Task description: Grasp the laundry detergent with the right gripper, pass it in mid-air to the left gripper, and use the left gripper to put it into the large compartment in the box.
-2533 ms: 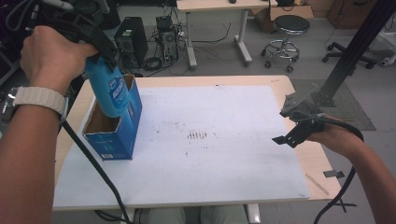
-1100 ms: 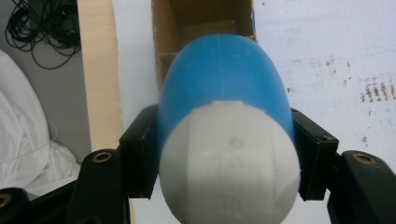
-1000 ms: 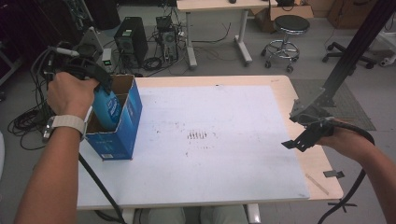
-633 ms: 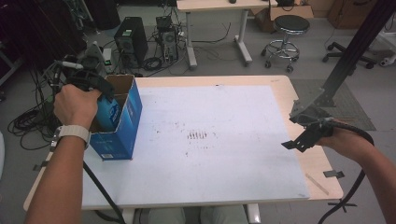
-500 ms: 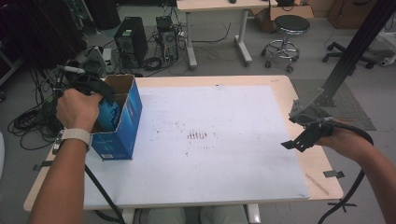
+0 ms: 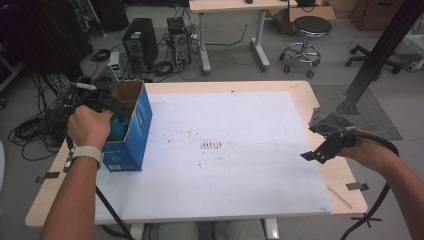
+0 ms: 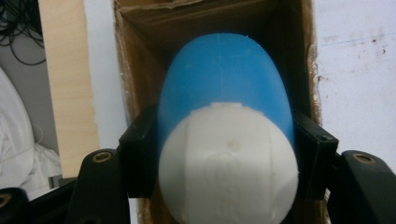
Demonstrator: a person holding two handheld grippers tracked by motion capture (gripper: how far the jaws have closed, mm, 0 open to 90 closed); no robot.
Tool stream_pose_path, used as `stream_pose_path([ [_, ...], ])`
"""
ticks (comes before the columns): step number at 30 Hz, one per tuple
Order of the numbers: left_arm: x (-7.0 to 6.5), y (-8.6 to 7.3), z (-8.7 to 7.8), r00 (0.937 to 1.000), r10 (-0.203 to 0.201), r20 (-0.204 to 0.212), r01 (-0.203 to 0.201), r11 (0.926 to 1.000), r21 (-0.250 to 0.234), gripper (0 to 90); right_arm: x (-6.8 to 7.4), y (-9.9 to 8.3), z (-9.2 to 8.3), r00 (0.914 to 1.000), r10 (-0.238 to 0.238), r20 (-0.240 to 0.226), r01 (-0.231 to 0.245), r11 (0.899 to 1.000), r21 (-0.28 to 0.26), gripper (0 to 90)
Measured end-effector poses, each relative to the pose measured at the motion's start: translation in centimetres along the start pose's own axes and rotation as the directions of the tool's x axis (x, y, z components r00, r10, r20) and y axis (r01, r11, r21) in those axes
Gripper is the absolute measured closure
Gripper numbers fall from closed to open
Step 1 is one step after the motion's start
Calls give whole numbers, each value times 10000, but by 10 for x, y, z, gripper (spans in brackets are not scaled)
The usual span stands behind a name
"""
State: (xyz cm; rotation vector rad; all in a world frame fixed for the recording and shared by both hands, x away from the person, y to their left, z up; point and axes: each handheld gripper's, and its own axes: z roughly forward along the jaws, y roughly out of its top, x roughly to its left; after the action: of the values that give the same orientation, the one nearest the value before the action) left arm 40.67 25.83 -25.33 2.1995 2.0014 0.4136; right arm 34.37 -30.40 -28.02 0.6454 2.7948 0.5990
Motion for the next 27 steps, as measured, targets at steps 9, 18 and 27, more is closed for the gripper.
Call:
stream_pose_path([
  [9,0,-3,17,10000,0,66,-2,9996,270,381,0,0,2,10000,46,-49,-46,10000,15,51],
  [18,-1,-3,23,9999,126,70,-128,9994,312,381,0,-2,3,9999,92,-78,-92,10000,32,51],
  [27,2,-3,24,9997,47,229,-56,9992,388,376,0,-3,3,9999,117,-78,-117,9999,-9,52],
])
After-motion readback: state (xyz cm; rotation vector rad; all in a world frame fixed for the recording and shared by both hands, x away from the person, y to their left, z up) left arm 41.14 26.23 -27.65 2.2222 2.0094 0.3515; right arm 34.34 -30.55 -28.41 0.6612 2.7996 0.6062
